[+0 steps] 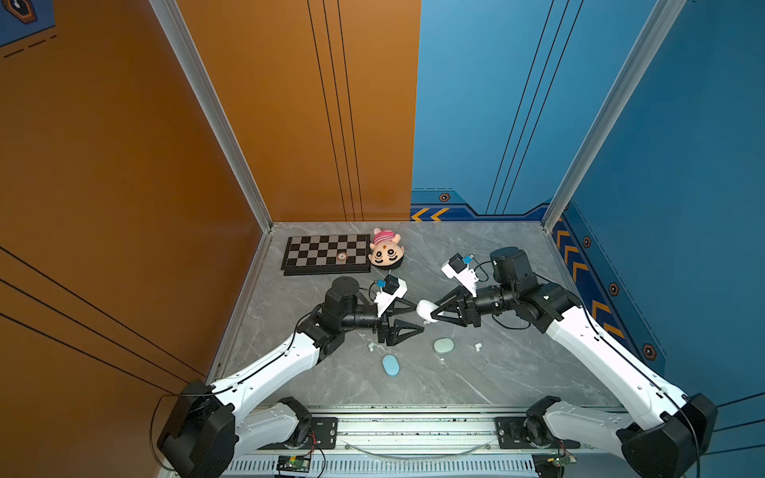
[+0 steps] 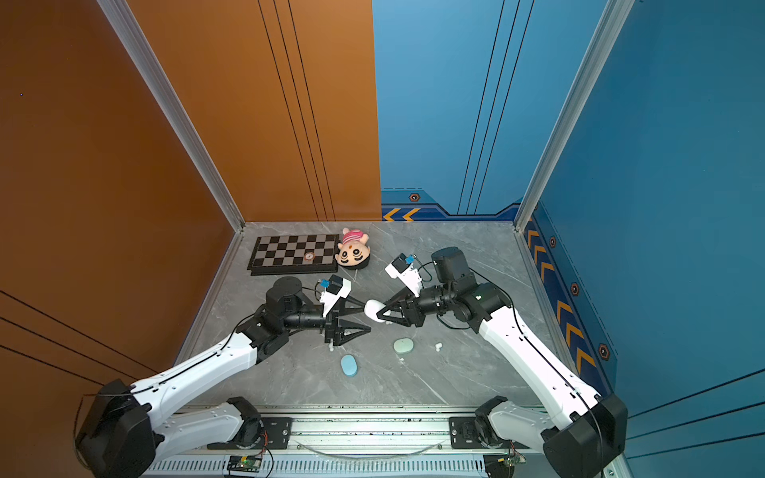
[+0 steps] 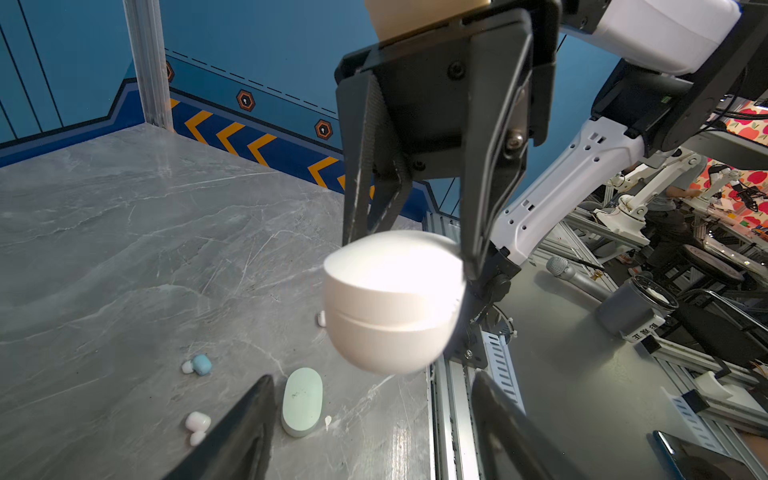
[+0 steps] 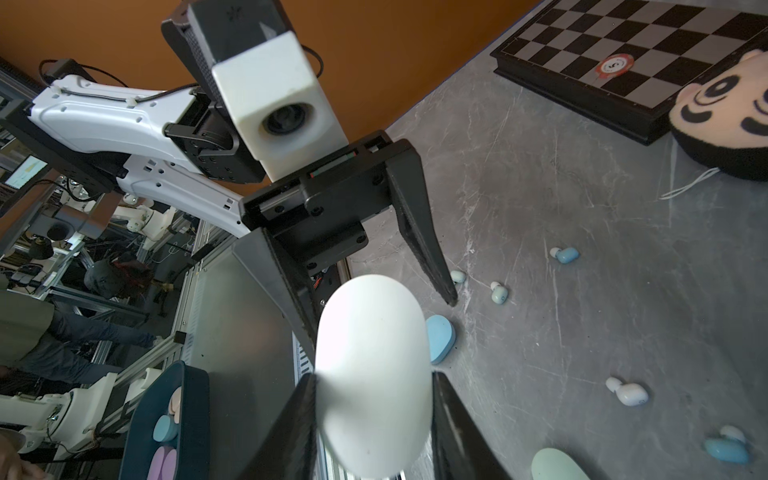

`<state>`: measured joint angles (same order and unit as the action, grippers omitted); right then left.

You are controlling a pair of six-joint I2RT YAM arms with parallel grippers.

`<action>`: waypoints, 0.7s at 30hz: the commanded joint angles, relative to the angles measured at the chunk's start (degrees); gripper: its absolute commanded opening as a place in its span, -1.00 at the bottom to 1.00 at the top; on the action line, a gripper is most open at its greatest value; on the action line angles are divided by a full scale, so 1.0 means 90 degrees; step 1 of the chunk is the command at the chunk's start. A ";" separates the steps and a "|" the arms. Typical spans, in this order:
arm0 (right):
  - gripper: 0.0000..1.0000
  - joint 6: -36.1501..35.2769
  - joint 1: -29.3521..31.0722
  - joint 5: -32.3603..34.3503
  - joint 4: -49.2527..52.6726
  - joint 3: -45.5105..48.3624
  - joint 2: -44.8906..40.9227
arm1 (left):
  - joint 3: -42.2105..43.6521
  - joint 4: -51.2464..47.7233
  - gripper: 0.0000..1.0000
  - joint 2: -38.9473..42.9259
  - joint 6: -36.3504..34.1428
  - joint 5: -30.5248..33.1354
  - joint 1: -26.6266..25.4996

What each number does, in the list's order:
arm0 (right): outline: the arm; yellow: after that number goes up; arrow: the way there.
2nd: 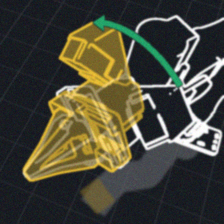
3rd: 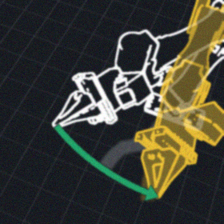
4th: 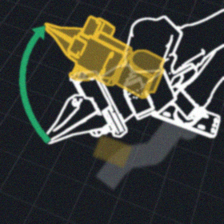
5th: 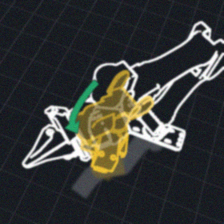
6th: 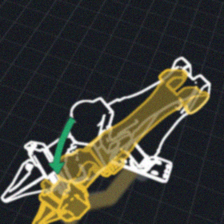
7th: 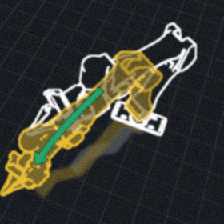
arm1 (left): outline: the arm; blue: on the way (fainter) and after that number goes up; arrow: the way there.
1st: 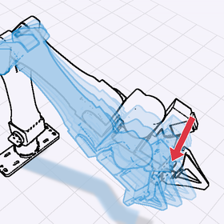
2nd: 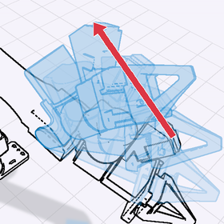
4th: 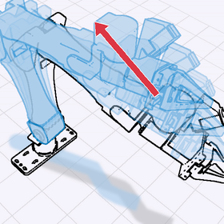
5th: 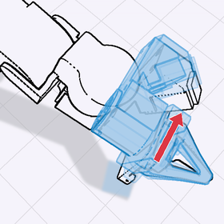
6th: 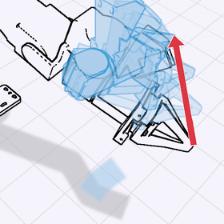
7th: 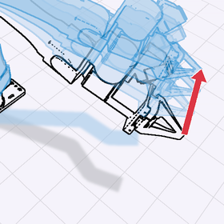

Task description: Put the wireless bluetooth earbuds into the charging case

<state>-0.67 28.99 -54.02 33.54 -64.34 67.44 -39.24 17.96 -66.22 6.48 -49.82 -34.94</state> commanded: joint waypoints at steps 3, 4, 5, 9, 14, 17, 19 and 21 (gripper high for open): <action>-0.45 -0.0242 0.0109 -0.0014 0.0276 -0.0176 -0.0155 | -0.0300 0.0245 0.45 -0.0065 0.0050 -0.0328 -0.0092; -0.45 -0.0271 0.0109 -0.0004 0.0301 -0.0173 -0.0159 | -0.0313 0.0243 0.44 -0.0056 0.0084 -0.0365 -0.0109; -0.46 -0.0280 0.0109 0.0001 0.0316 -0.0175 -0.0167 | -0.0326 0.0244 0.42 -0.0039 0.0114 -0.0405 -0.0135; -0.45 -0.0326 0.0118 -0.0052 0.0369 -0.0191 -0.0170 | -0.0371 0.0241 0.36 -0.0016 0.0206 -0.0495 -0.0224; -0.46 -0.0385 0.0156 -0.0062 0.0444 -0.0236 -0.0177 | -0.0424 0.0247 0.26 -0.0059 0.0218 -0.0565 -0.0268; -0.46 -0.0379 0.0177 -0.0038 0.0453 -0.0258 -0.0181 | -0.0425 0.0244 0.11 -0.0074 0.0203 -0.0582 -0.0282; -0.46 -0.0385 0.0196 -0.0023 0.0453 -0.0257 -0.0175 | -0.0436 0.0244 0.05 -0.0074 0.0205 -0.0567 -0.0296; -0.46 -0.0384 0.0230 0.0005 0.0453 -0.0270 -0.0158 | -0.0440 0.0242 0.00 -0.0084 0.0208 -0.0558 -0.0298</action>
<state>-3.05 30.50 -54.00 36.12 -64.69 67.05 -41.78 19.73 -66.67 8.40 -53.23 -36.88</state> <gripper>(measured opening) 0.400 0.509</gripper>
